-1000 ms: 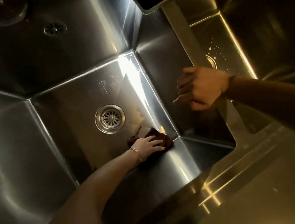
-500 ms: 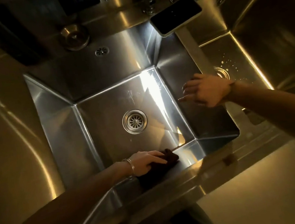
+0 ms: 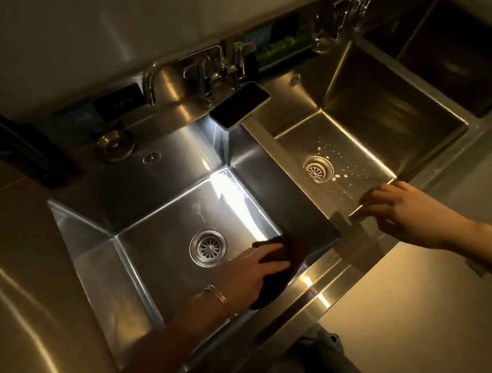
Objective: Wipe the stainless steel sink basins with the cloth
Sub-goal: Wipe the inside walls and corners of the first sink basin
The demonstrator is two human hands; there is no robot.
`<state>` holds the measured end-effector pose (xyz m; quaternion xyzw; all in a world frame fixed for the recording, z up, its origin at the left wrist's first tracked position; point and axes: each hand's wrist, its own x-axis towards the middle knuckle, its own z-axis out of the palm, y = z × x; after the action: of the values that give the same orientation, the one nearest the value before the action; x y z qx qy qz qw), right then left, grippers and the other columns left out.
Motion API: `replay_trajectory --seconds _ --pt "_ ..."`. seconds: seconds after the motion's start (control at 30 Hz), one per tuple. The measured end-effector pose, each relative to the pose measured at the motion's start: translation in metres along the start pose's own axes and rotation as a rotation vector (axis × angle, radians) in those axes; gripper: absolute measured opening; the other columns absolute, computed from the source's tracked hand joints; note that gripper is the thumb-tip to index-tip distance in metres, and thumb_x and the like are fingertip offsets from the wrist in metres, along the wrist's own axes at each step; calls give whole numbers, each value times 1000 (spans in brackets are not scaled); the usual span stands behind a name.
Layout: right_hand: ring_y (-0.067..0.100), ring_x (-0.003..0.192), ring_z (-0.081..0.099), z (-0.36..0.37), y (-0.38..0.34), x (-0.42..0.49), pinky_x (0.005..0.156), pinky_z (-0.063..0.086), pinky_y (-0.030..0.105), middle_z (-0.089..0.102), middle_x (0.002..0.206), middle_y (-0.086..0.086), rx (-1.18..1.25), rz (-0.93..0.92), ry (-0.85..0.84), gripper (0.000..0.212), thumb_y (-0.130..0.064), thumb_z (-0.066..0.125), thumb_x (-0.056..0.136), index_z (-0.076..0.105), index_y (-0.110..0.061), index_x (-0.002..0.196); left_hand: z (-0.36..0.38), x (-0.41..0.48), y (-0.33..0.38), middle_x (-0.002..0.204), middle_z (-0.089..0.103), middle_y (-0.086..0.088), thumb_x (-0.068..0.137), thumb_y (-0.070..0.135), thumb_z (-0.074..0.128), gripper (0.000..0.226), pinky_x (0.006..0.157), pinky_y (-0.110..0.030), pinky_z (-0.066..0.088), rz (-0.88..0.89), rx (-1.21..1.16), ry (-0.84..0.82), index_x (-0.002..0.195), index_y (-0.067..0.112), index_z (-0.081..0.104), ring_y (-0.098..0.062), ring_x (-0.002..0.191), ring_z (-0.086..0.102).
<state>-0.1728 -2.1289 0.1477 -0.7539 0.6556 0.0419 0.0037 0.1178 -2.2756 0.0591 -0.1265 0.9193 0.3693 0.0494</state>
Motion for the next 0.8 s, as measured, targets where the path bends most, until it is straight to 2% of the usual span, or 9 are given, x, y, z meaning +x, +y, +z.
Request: replay_trajectory --seconds 0.07,0.17,0.3,0.4,0.5,0.63,0.8 --pt "26 90 69 -4 5 -13 73 57 41 70 98 6 -4 17 6 50 -6 89 49 74 -19 95 -7 14 11 151 30 3 88 8 52 47 103 -35 39 -20 55 86 131 26 52 -21 131 37" --pt "24 90 68 -6 15 -23 74 57 38 70 100 6 33 30 8 49 -5 87 54 73 -19 99 -17 37 30 148 37 3 84 11 59 46 96 -39 46 18 174 201 126 28 57 -22 129 41" --pt "22 99 64 -4 42 -33 81 55 35 67 110 5 64 13 -38 44 -8 80 67 70 -21 108 -21 72 56 151 28 9 88 20 56 47 98 -32 42 -41 288 204 132 34 48 -15 132 35" --pt "23 107 61 0 76 -44 89 50 35 63 119 5 84 6 -63 48 -11 76 72 65 -22 117 -18 99 77 151 28 10 89 17 55 49 101 -31 40 -102 259 225 135 33 45 -14 133 33" --pt "14 128 41 7 113 -53 106 32 26 45 140 -3 98 31 -112 52 -24 62 87 47 -30 136 -12 128 100 149 31 10 89 13 53 49 100 -30 41 -148 203 295 134 33 46 -14 131 35" --pt "15 134 34 13 152 -55 110 28 28 39 145 -2 142 0 -109 55 -25 59 89 40 -30 141 1 173 126 145 38 9 86 8 52 51 90 -21 36 -152 201 395 130 33 49 -15 126 41" --pt "14 138 27 10 186 -54 113 25 29 30 151 -2 181 -15 -94 64 -32 57 90 27 -31 146 11 211 148 128 52 5 80 9 60 47 92 -26 44 -200 130 493 122 27 49 -16 115 49"
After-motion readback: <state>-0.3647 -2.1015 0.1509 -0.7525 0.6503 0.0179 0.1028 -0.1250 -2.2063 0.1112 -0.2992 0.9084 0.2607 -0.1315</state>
